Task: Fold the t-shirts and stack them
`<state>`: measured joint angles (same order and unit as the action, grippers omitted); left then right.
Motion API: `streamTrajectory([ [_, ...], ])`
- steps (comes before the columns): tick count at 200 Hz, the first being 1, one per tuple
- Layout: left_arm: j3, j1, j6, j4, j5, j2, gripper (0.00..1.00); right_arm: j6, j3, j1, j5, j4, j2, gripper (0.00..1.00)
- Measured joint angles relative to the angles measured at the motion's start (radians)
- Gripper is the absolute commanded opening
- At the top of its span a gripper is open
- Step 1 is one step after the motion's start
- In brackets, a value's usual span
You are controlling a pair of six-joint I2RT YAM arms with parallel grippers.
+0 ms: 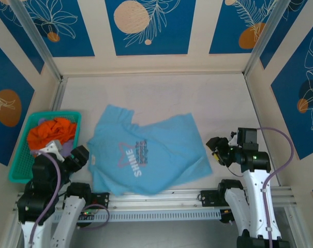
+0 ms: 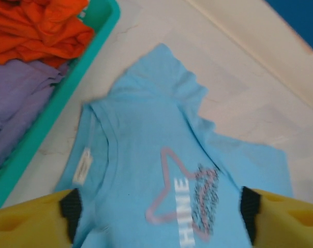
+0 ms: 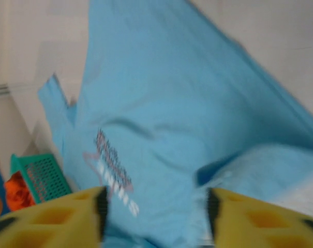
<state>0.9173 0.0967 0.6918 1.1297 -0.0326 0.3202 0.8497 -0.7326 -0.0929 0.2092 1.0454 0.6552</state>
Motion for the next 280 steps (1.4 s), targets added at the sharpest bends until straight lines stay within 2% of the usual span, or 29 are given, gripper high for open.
streamTrajectory([
  [17,0.031,0.000,-0.014,-0.069,-0.031,0.135,0.86,0.015,-0.013,0.002,-0.056,0.006,0.076,0.74],
  [40,0.101,0.000,-0.019,-0.218,-0.024,0.356,0.74,0.060,-0.050,0.042,-0.141,-0.033,0.196,0.66],
  [50,0.133,0.001,-0.019,-0.275,-0.002,0.472,0.61,0.079,-0.075,0.079,-0.171,-0.063,0.266,0.57],
  [60,0.163,0.005,-0.012,-0.317,0.021,0.612,0.58,0.082,-0.119,0.122,-0.184,-0.095,0.351,0.43],
  [68,0.185,0.017,-0.011,-0.343,0.038,0.726,0.52,0.071,-0.171,0.159,-0.190,-0.113,0.451,0.33],
  [89,0.222,0.069,-0.023,-0.387,0.066,1.028,0.50,0.040,-0.339,0.255,-0.234,-0.157,0.758,0.25],
  [113,0.268,0.122,-0.045,-0.352,0.076,1.276,0.52,0.003,-0.477,0.317,-0.252,-0.199,1.041,0.25],
  [149,0.457,0.162,-0.083,-0.301,0.096,1.547,0.53,-0.025,-0.660,0.341,-0.264,-0.170,1.308,0.24],
  [176,0.563,0.172,-0.085,-0.271,0.095,1.694,0.52,-0.009,-0.777,0.338,-0.256,-0.153,1.431,0.26],
  [213,0.756,0.174,-0.069,-0.201,0.095,1.852,0.51,0.081,-0.874,0.291,-0.178,-0.117,1.501,0.27],
  [236,0.943,0.174,-0.060,-0.151,0.096,1.970,0.51,0.152,-0.959,0.247,-0.134,-0.103,1.558,0.28],
  [258,1.228,0.174,-0.058,-0.087,0.101,2.127,0.51,0.214,-1.062,0.202,-0.111,-0.102,1.619,0.29],
  [280,1.474,0.168,-0.039,-0.093,0.113,2.264,0.51,0.260,-1.233,0.162,-0.107,-0.090,1.717,0.29],
])
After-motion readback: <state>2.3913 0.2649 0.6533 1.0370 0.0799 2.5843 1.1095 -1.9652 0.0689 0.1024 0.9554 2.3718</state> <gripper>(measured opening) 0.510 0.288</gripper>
